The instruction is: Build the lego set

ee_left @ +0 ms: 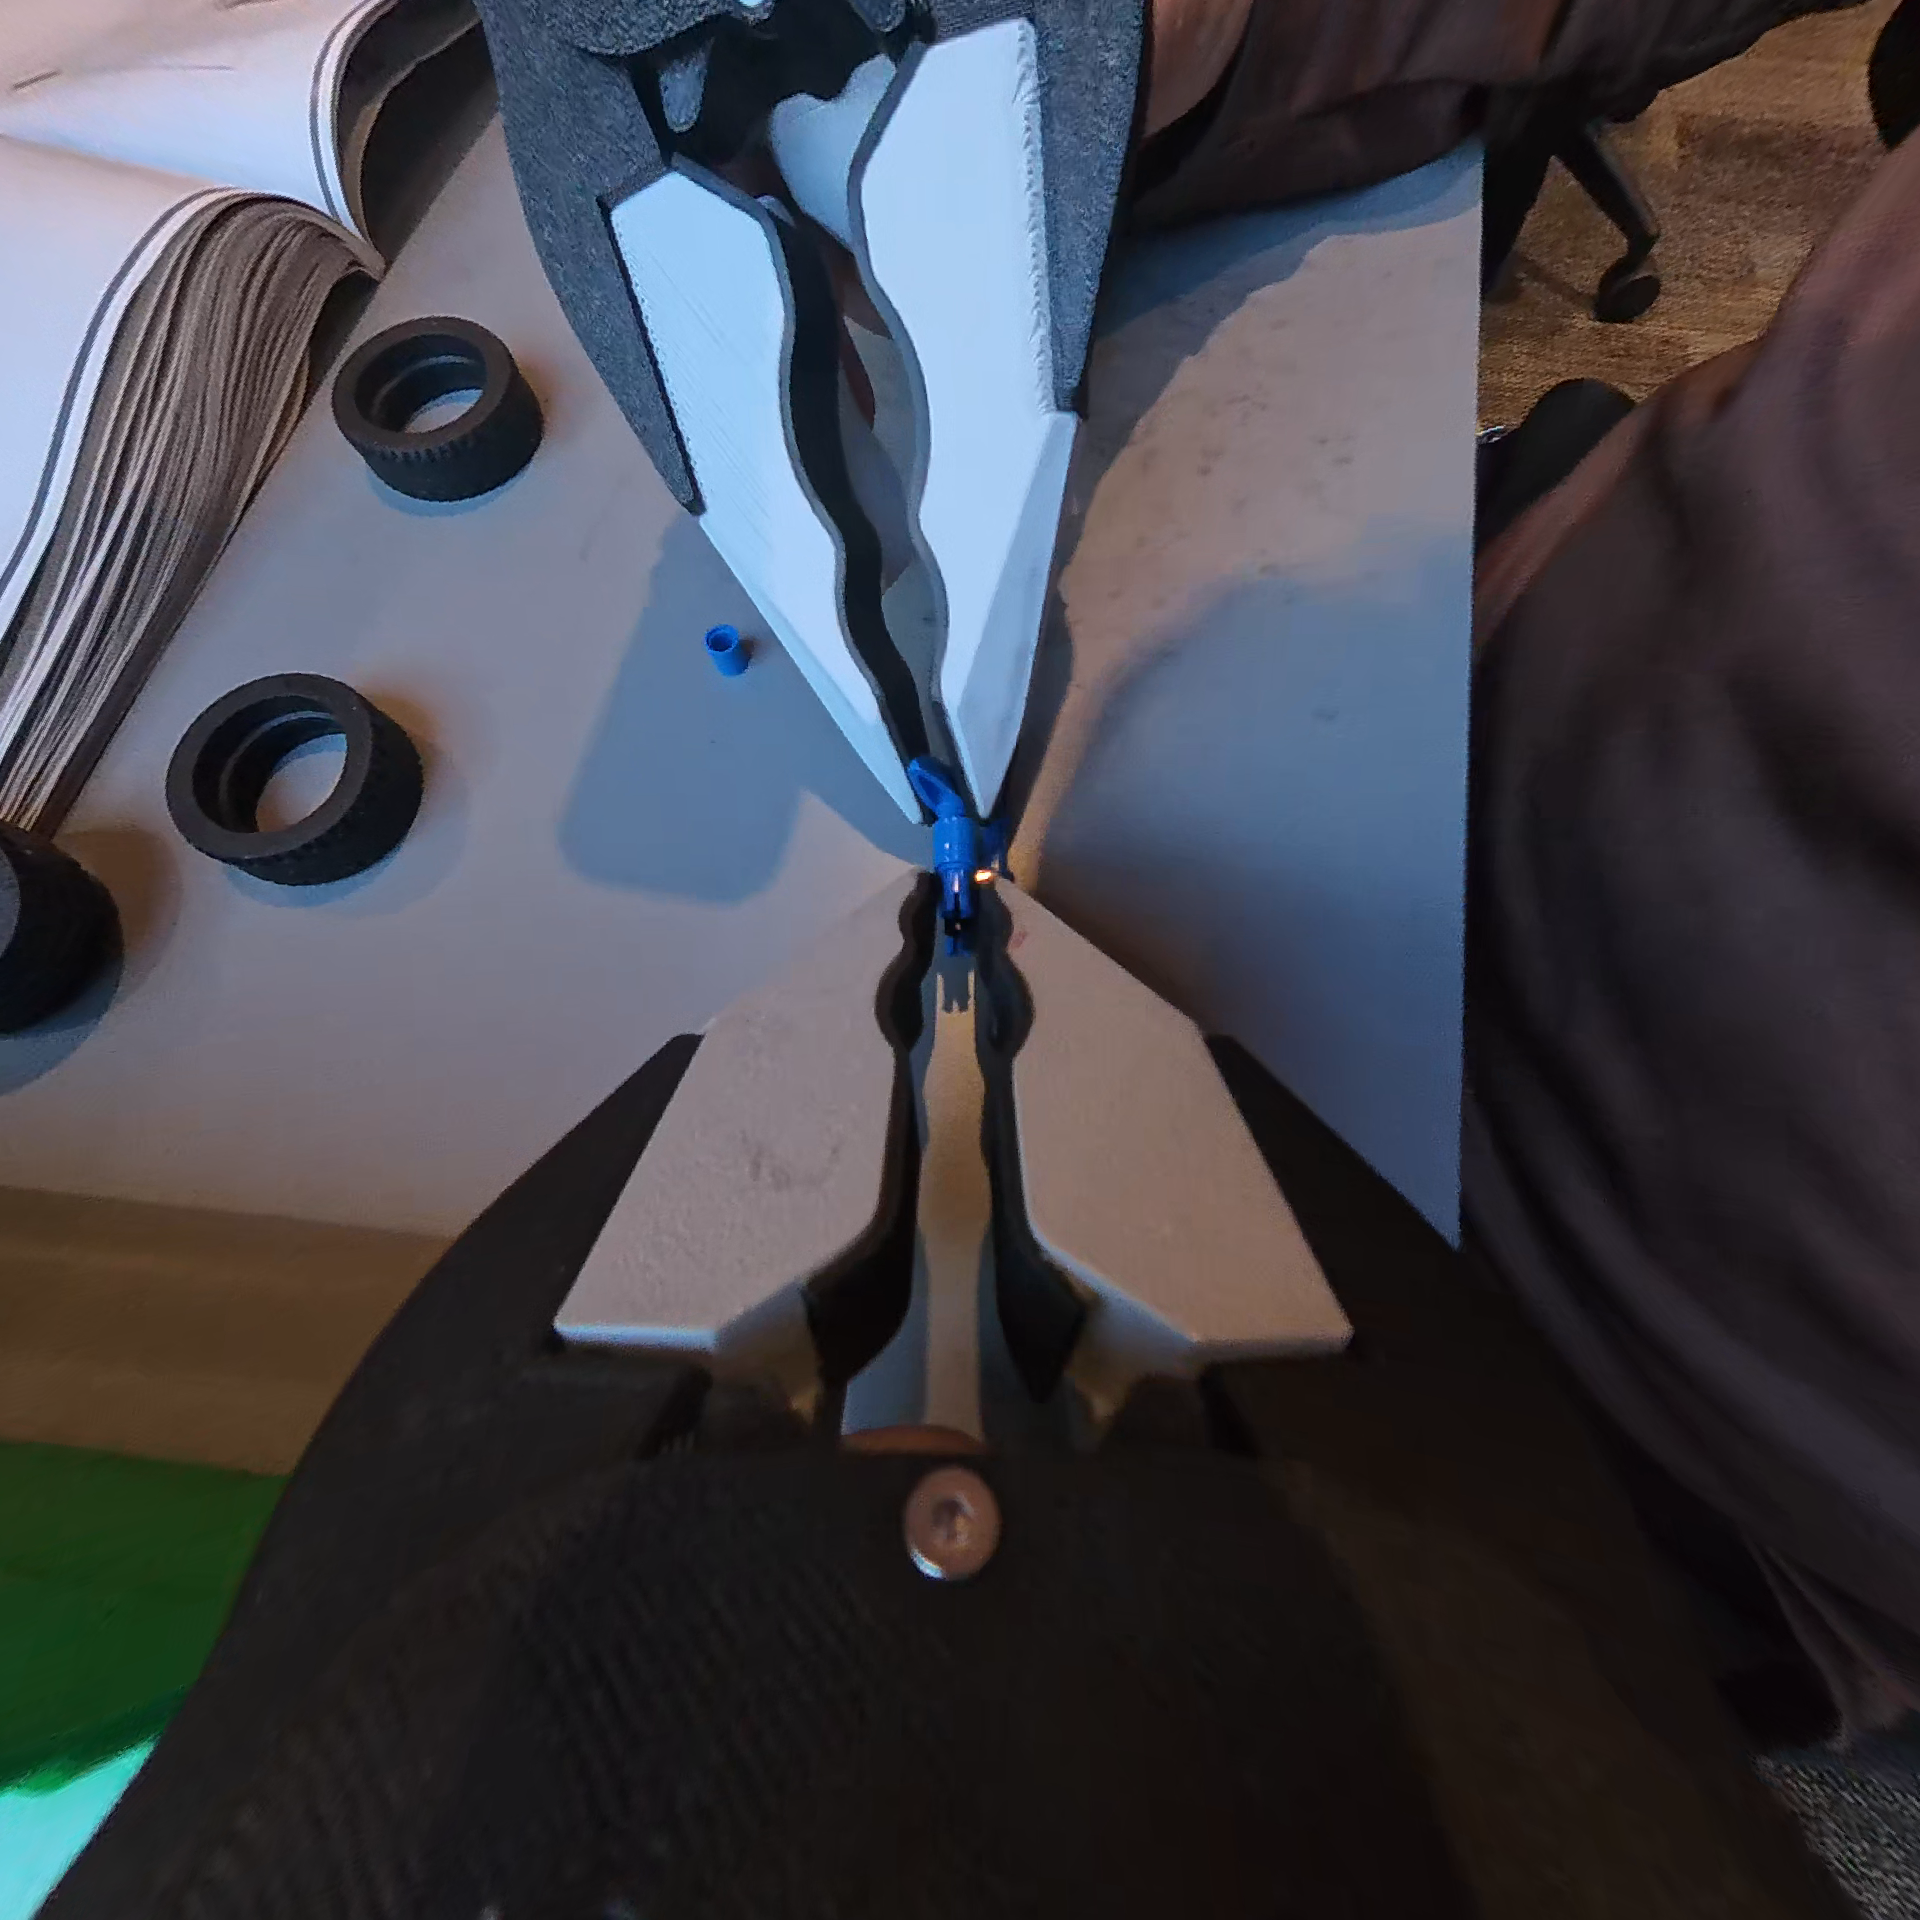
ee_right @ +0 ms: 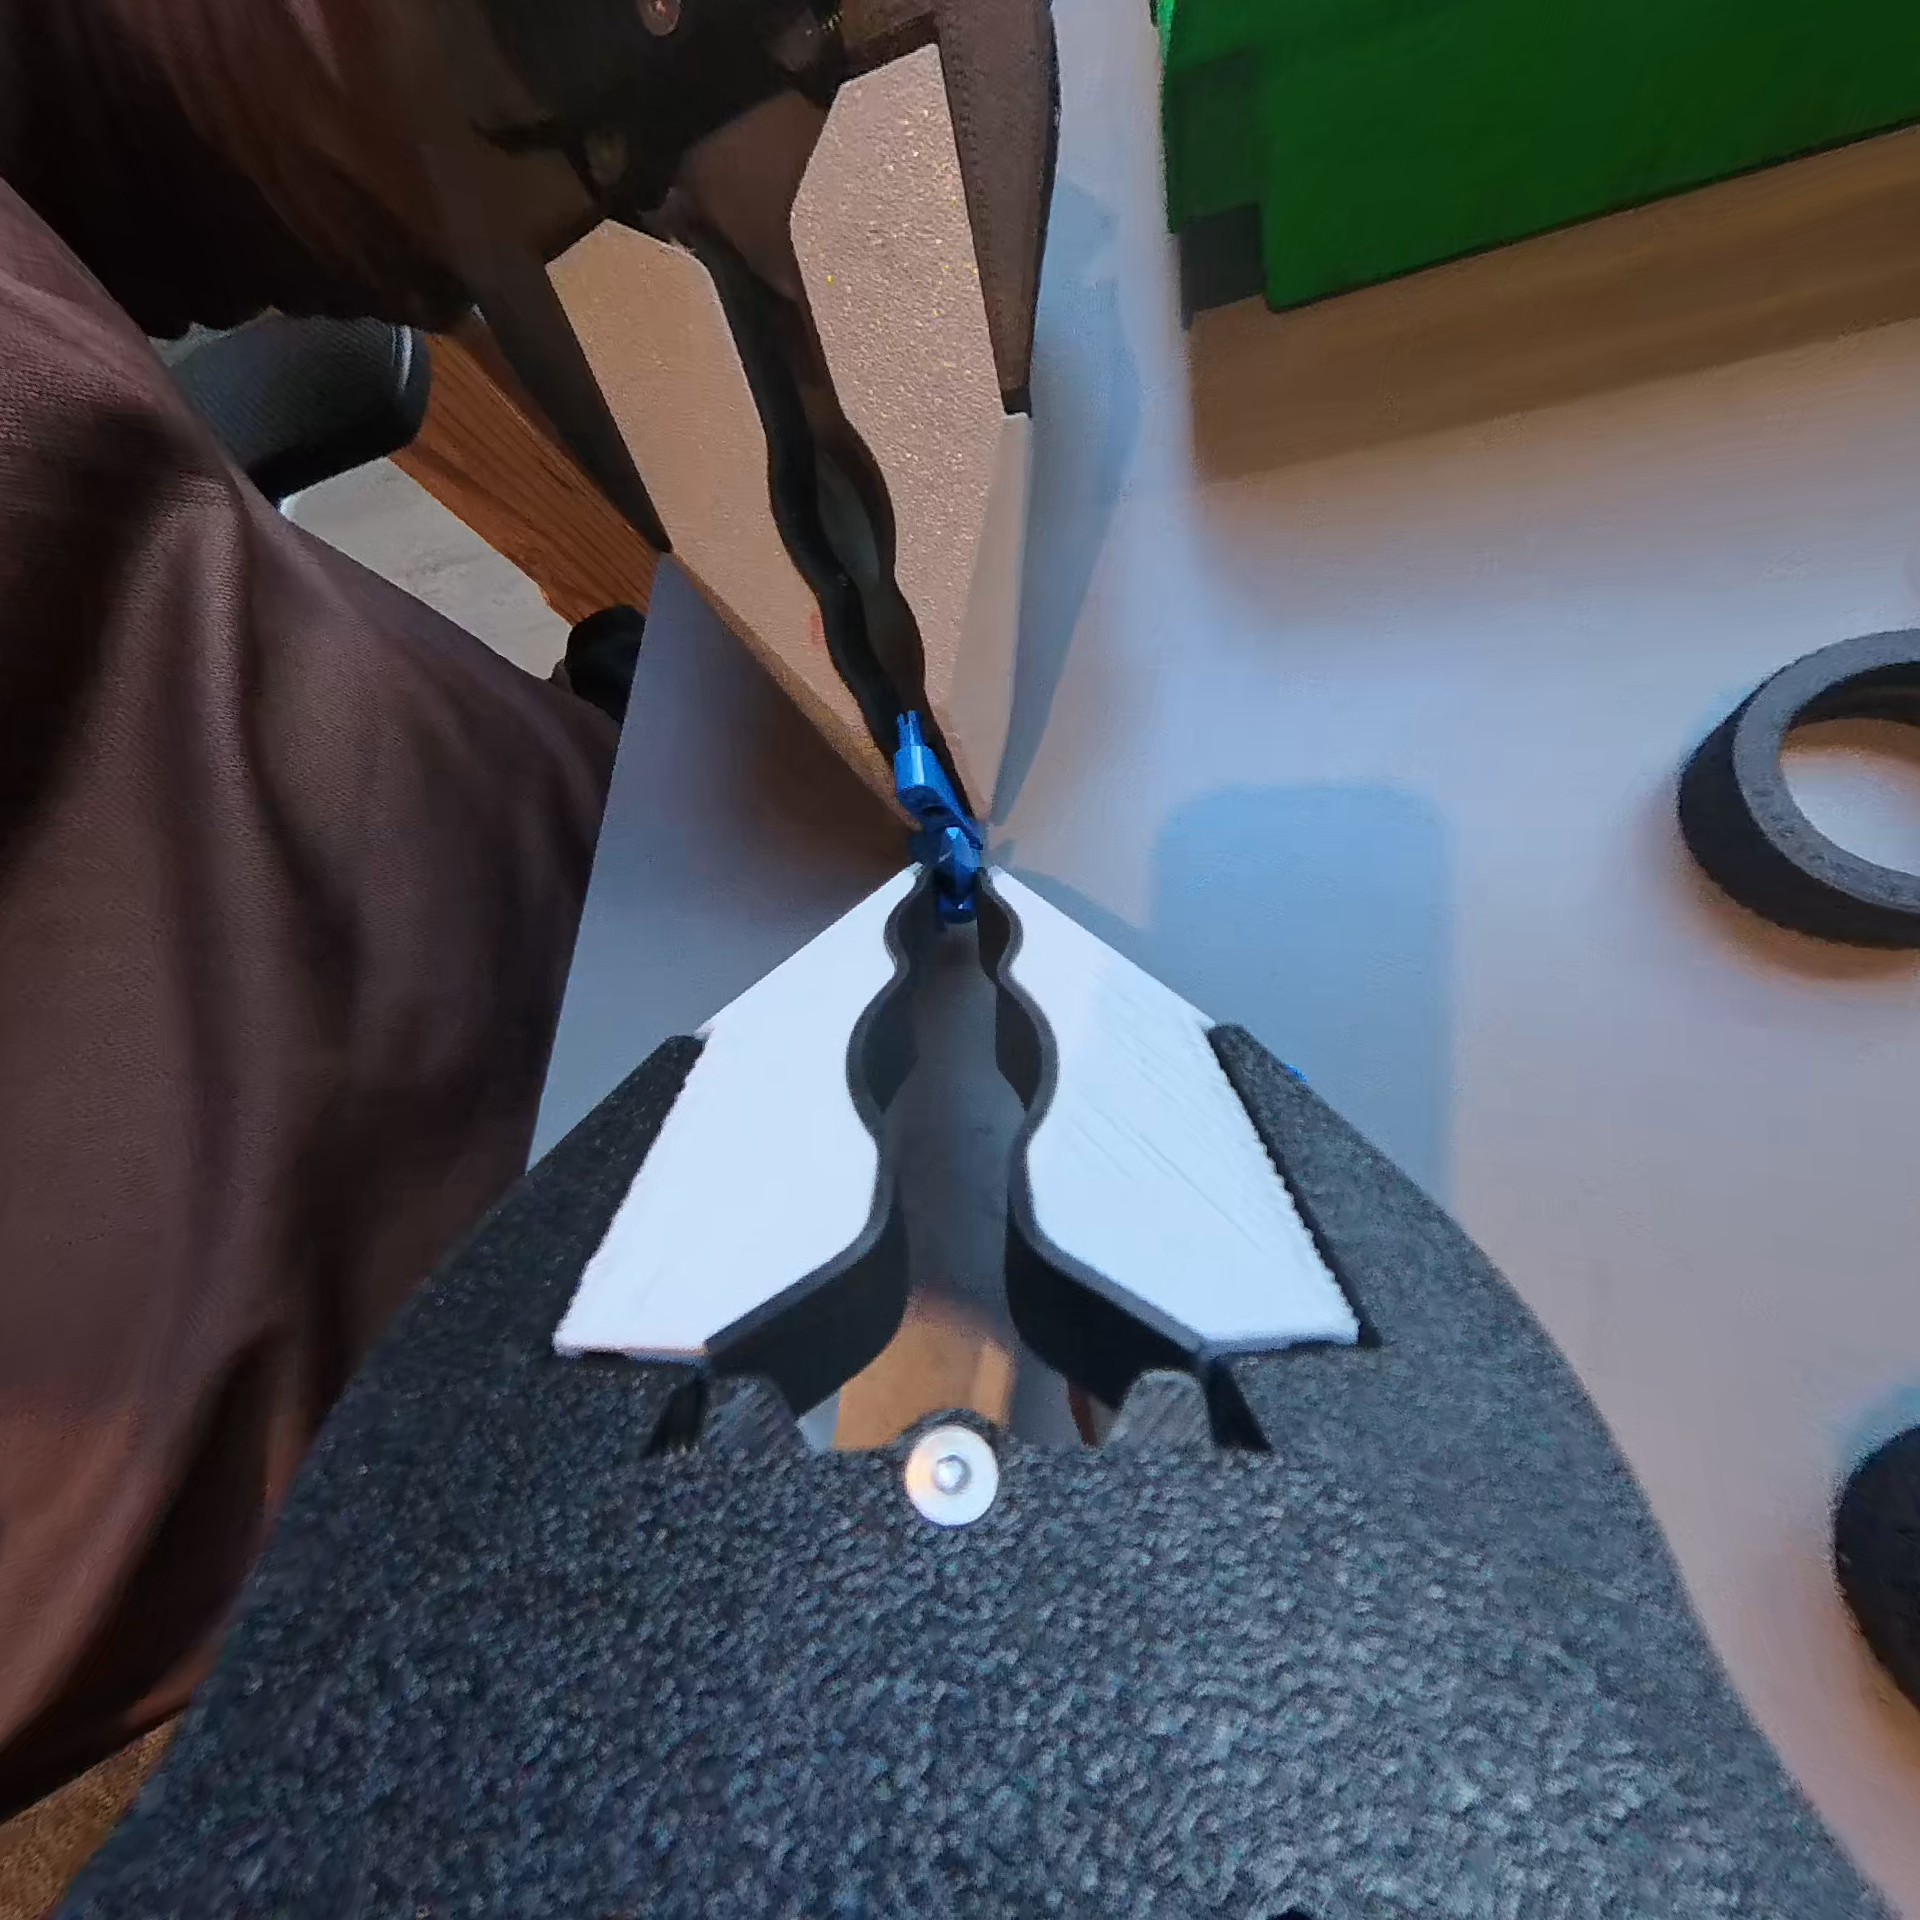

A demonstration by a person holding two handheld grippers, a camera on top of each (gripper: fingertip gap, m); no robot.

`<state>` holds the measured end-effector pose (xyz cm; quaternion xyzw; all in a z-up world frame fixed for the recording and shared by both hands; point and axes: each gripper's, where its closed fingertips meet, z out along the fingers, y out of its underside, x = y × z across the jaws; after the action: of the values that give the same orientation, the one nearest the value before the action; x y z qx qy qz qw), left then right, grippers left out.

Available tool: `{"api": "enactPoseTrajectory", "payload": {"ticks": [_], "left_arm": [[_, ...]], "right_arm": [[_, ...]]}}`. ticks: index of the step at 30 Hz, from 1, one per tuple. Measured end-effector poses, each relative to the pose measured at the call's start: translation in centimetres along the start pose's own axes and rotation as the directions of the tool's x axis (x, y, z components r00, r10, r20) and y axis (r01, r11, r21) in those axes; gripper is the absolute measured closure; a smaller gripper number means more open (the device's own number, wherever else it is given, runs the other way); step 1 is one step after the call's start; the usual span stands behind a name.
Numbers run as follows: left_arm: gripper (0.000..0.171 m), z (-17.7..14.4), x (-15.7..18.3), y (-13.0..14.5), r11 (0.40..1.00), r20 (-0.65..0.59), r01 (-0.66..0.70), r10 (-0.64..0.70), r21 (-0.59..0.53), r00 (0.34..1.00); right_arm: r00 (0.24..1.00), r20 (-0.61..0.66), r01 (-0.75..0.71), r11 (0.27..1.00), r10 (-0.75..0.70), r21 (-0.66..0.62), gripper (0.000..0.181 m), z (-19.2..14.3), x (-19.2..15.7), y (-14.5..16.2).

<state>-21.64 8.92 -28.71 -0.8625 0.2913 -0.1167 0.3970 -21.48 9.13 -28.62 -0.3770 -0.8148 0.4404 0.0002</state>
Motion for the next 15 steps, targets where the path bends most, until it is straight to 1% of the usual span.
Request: {"api": "enactPoseTrajectory", "payload": {"ticks": [6,10,15], "left_arm": [[0.168,-0.01,0.04,-0.02,1.0,0.013,-0.018,0.018,0.001,1.0],[0.168,0.0,0.05,-0.02,1.0,0.015,-0.02,0.02,0.001,1.0],[0.168,0.0,0.05,-0.02,1.0,0.014,-0.018,0.018,0.001,1.0]], "right_arm": [[1.0,0.014,0.003,1.0,-0.003,0.002,0.174,0.08,-0.28,-0.1],[1.0,-0.002,0.007,1.0,-0.007,-0.017,0.173,0.32,-0.13,0.09],[1.0,-0.002,0.009,1.0,-0.009,-0.005,0.173,0.27,-0.11,-0.11]]}}
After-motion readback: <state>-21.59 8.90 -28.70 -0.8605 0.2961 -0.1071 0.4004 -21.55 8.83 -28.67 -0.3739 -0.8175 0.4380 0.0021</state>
